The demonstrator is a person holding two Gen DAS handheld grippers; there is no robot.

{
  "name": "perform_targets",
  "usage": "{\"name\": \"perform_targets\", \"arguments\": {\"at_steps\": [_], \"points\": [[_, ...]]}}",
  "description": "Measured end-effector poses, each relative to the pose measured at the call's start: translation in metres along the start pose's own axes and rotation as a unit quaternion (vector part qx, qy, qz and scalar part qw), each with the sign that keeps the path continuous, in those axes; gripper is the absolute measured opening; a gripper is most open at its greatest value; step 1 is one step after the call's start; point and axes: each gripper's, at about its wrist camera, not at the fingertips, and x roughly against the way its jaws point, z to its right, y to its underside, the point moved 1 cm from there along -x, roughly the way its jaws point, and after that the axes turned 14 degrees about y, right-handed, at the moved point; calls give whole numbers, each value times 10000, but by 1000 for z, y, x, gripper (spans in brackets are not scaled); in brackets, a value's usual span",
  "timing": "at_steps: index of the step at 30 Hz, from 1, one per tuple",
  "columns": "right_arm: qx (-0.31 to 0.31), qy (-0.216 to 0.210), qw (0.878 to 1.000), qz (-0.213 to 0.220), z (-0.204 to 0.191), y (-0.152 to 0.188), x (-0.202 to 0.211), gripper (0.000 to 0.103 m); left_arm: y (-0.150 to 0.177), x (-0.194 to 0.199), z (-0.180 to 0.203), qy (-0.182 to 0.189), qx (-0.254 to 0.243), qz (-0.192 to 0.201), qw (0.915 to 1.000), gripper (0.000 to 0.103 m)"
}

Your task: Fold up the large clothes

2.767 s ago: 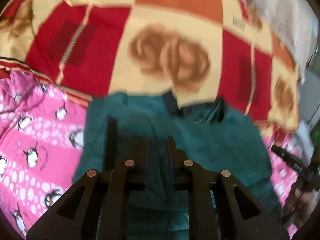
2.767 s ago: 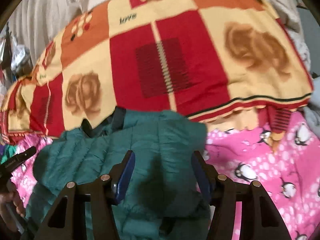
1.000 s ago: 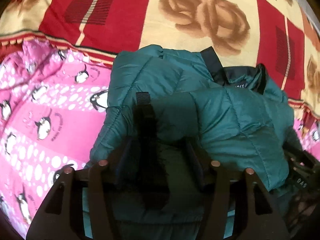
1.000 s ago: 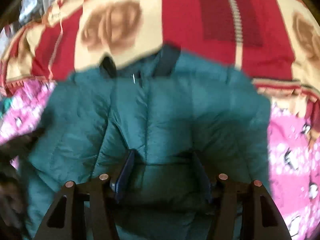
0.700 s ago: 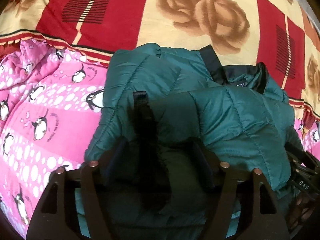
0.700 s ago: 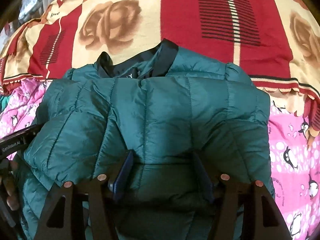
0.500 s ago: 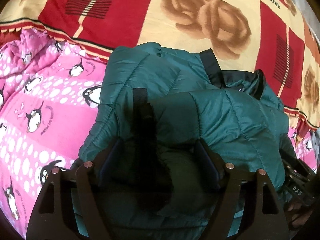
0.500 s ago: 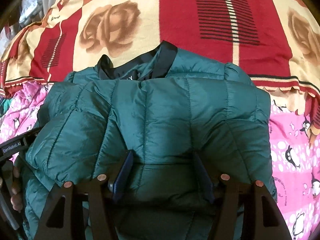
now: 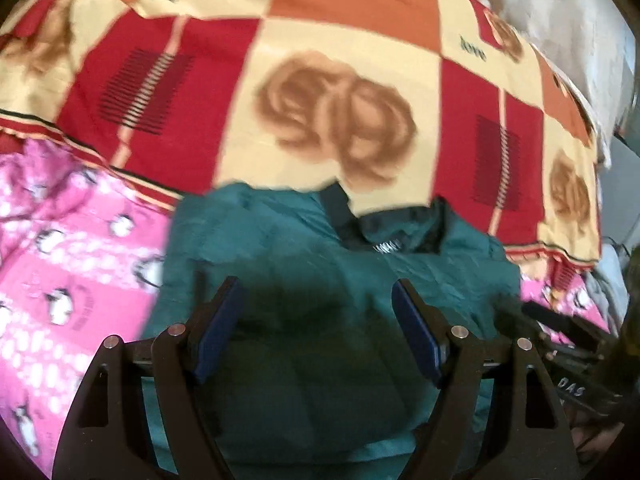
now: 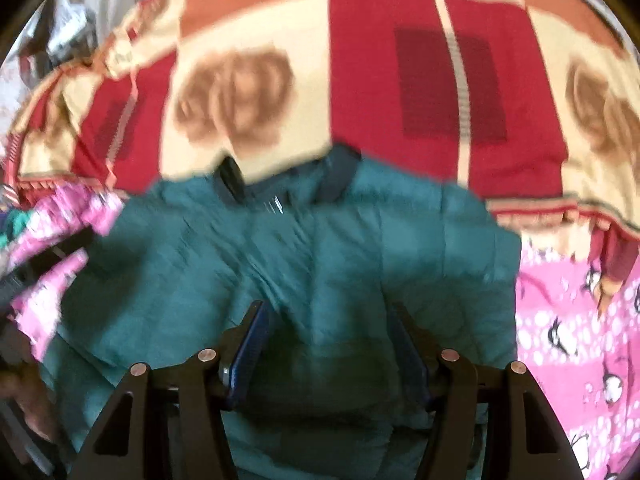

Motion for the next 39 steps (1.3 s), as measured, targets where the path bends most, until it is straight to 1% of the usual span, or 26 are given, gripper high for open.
{"name": "perform_targets", "arguments": {"at_steps": [1,2,3,4,5,8,10,14,20,39], "points": [[2,-18,10000,50,-3,-1,3,60,3,-8,-1,-14,14,-179,9998,77],[27,-28,10000,65,-6,-2,4,60,9,-22,-3,-67,51,-507,9987,77],[55,-35,10000,47,-9,-1,3,60,14,-29,-4,-111,60,-679,9976,77],[83,-59,9999,8,-11,0,0,60,18,-36,-7,-212,33,-821,9964,77],[113,-82,9999,-47,-13,2,-3,60,20,-38,-7,-277,-25,-860,9959,77],[281,-247,9986,-369,-18,12,-20,60,23,-37,-6,-374,-91,-900,9952,77],[284,-364,9973,-574,-17,19,-32,61,26,-40,-7,-456,-186,-938,9944,77],[162,-493,9960,-727,-13,25,-42,65,32,-45,-9,-554,-309,-946,9935,78],[263,-400,9962,-729,-18,27,-44,65,33,-48,-11,-574,-320,-973,9931,78],[219,-450,9961,-721,-16,26,-44,66,33,-48,-10,-578,-350,-957,9931,79]]}}
